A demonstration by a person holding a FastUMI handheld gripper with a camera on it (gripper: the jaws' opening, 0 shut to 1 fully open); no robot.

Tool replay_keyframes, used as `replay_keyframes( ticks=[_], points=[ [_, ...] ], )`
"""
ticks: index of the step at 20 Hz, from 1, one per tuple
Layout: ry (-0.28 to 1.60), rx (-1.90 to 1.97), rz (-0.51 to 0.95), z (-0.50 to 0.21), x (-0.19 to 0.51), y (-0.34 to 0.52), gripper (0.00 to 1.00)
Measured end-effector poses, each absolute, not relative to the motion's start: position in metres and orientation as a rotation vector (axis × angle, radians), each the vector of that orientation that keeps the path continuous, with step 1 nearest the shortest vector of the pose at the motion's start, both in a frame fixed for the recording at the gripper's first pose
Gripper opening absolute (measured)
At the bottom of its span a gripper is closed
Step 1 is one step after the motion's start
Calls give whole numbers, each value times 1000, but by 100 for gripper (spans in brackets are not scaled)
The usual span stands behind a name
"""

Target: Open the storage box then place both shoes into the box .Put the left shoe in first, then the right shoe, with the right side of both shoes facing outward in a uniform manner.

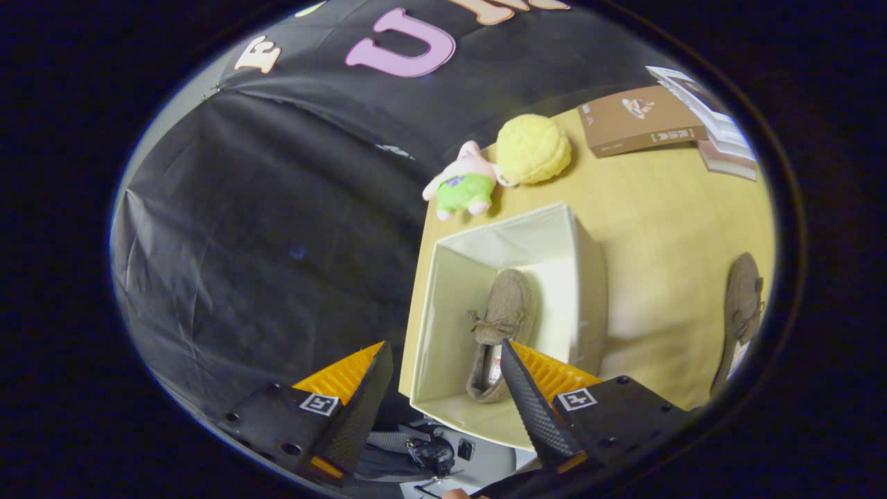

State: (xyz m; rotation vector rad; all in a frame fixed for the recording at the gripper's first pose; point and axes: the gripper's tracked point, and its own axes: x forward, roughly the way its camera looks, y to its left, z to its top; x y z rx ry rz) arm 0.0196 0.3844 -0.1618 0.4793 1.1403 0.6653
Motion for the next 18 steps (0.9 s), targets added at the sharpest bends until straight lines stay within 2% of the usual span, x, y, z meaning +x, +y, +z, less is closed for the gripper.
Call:
replay_keyframes(
  ticks=[9, 14, 18],
  points=[
    [1021, 283, 492, -160, 72, 228, 98],
    [1065, -23, 413, -198, 65, 130, 96],
    [1181, -165, 372, -238, 46, 77, 94]
  ],
)
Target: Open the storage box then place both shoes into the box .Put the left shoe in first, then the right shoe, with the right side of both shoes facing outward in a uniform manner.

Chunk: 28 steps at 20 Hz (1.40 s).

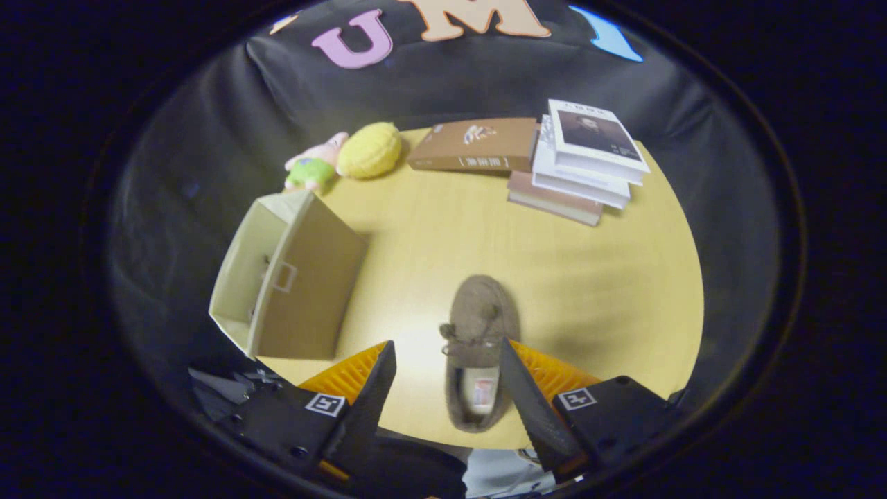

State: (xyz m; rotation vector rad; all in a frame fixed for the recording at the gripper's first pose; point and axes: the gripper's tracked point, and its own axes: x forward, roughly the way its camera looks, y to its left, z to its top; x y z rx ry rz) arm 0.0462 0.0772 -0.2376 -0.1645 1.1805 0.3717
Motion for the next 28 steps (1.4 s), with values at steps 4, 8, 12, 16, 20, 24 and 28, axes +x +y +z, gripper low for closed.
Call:
replay_keyframes(
  ticks=[4, 8, 12, 16, 20, 24, 28],
  points=[
    [1310, -274, 332, -281, 29, 27, 87],
    [1398, -220, 312, -314, 24, 23, 80],
    [1449, -317, 305, -334, 25, 5, 67],
    [1497, -290, 318, -341, 21, 15, 23],
    [1493, -355, 318, -347, 20, 15, 10],
    [1515, -302, 291, -346, 19, 14, 5],
    [1515, -260, 267, -344, 17, 17, 3]
  ],
)
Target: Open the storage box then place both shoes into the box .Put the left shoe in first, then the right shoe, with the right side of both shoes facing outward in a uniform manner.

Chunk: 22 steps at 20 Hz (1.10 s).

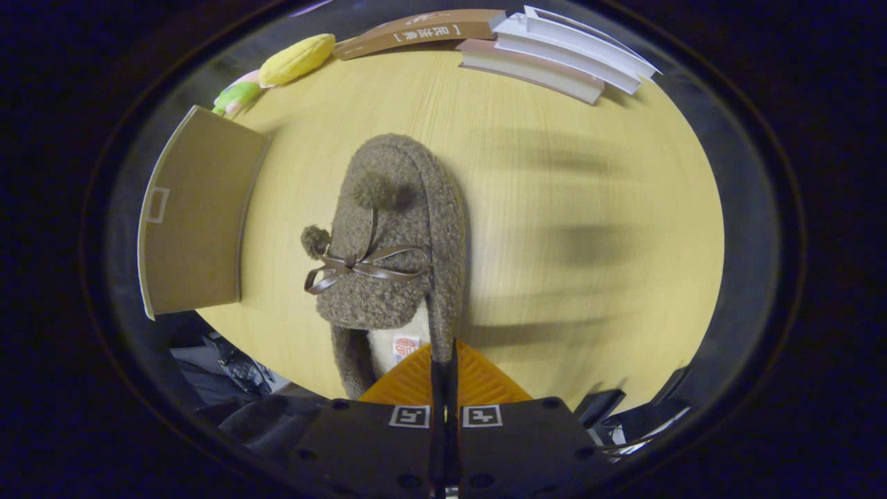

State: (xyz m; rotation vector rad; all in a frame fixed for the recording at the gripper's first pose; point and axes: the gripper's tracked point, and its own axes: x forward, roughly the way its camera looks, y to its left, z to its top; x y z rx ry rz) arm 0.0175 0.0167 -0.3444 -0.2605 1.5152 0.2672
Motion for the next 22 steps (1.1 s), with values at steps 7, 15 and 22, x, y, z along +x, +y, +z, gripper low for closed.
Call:
replay_keyframes(
  ticks=[7, 15, 22],
  points=[
    [1539, 91, 310, -297, 12, 81, 4],
    [1457, 323, 558, -190, 16, 203, 3],
    [1442, 400, 747, -154, -3, 321, 3]
  ],
)
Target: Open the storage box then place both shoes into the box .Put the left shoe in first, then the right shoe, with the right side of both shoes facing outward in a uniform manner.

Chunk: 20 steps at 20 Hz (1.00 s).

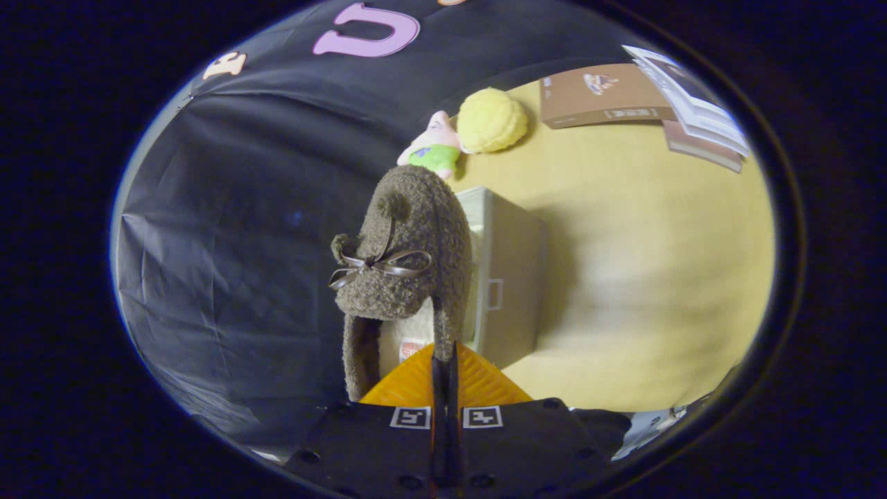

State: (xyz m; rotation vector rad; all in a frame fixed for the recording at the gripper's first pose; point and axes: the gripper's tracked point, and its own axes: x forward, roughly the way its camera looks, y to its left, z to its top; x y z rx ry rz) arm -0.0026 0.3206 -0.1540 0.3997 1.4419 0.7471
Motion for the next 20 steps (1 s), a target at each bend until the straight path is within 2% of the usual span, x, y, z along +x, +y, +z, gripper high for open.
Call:
replay_keyframes(
  ticks=[5, 12, 18, 20],
  points=[
    [1477, 333, 707, -190, -15, 366, 3],
    [1414, 143, 528, -243, -11, 365, 4],
    [1363, 129, 523, -244, -14, 363, 6],
    [1344, 198, 578, -232, -14, 376, 21]
  ],
)
